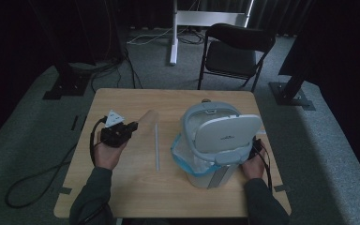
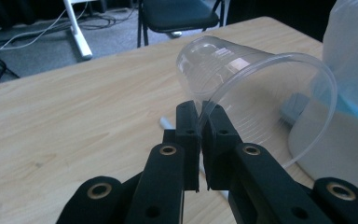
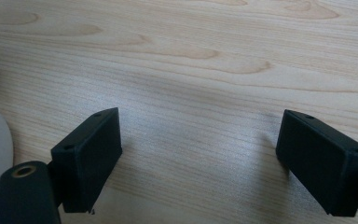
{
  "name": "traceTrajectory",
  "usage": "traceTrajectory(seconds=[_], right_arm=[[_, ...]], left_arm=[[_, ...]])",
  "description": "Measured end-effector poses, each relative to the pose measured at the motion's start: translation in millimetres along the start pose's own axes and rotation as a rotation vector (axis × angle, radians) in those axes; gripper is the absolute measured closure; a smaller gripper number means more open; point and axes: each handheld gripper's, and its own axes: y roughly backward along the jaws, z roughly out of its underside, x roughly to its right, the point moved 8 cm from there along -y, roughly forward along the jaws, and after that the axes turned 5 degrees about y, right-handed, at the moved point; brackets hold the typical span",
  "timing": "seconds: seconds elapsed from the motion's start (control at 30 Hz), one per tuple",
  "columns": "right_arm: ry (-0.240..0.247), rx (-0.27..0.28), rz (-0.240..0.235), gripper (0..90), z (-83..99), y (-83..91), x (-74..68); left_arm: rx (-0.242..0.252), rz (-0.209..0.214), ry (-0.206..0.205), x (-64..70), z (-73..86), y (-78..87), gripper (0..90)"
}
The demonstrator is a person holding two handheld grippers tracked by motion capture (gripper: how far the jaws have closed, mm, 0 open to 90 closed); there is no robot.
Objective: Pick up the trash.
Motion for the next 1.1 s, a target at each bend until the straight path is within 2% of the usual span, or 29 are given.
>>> traceTrajectory(seconds=[0.47,1.1], right_arm=[[-0.002,-0.001,-0.001,13.2,0.2,0.2,-0.3],[-0.002,0.000,-0.001,13.2,0.2,0.2,-0.3]], left_arm=[[0.029,0.022,-0.028,7.2,-22.4,-1.0,85.7],[0.051,0.035,-0.063,17.1,-41.0,-0.6,85.7]])
